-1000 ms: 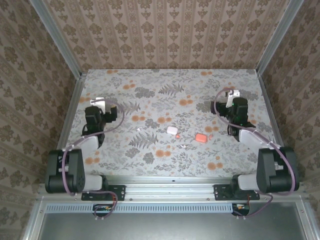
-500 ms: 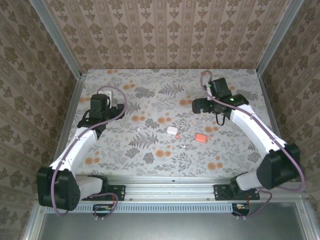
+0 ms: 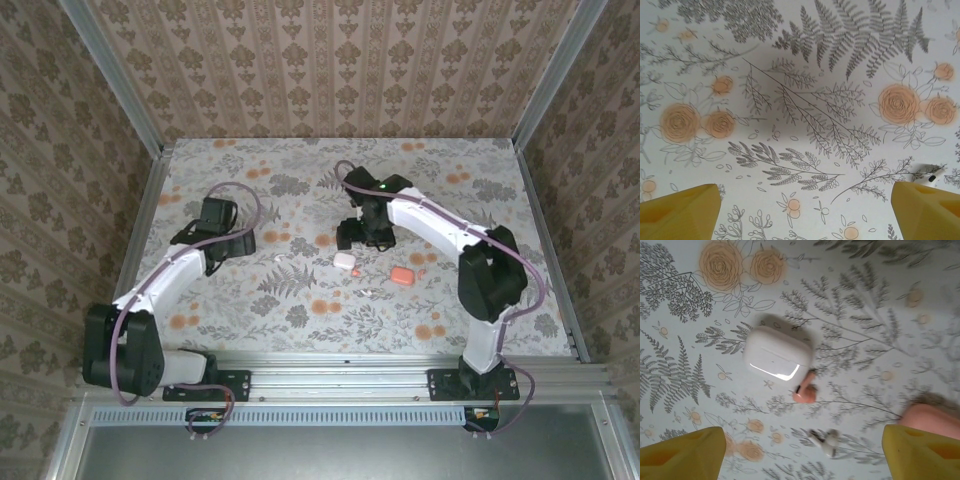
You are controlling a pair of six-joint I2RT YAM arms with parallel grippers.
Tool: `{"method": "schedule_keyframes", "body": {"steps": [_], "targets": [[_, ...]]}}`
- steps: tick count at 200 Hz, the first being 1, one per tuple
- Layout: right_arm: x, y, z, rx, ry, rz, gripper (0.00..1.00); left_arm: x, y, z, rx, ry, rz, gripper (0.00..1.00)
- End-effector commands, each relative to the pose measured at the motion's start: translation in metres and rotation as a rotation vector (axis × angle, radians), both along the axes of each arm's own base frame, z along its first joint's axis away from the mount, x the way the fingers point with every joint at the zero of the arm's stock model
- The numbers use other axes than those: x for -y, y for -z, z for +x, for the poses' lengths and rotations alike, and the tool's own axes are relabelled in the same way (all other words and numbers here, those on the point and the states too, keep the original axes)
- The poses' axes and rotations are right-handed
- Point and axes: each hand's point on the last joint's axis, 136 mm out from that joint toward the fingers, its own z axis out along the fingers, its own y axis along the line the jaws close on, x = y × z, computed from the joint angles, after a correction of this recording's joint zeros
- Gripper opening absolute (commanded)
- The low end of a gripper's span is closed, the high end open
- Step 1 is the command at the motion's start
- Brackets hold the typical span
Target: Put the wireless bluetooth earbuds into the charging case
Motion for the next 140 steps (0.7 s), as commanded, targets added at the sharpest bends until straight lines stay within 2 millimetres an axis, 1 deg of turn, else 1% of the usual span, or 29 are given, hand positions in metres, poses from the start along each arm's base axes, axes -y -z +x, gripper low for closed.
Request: {"method": "schedule_keyframes", "body": {"steps": [1,10,36,54,82,140], "targets": [[-0.017,0.008,-0.007,-0.08,0.082,0.022,0.83,0.0,0.004,-0.002,-0.029,-0.014,0.029,0.9],[-0.023,0.011,-0.005,-0.086,0.087,0.022,0.83,0.0,0.005,-0.002,-0.034,-0.011,0.042,0.9],[-0.033,0.028,0.0,-0.116,0.102,-0.006,0.83,-0.002,0.005,-0.001,-0.036,-0.008,0.06,0.91],[-0.037,0.041,0.002,-0.136,0.11,-0.024,0.84,-0.002,0.003,0.0,-0.032,-0.001,0.065,0.92],[-0.043,0.054,0.003,-0.162,0.106,-0.047,0.84,-0.002,0.003,0.001,-0.028,0.006,0.061,0.92],[-0.031,0.071,0.002,-0.177,0.099,-0.147,0.84,-0.007,0.009,-0.002,-0.034,0.002,0.048,0.93]]}}
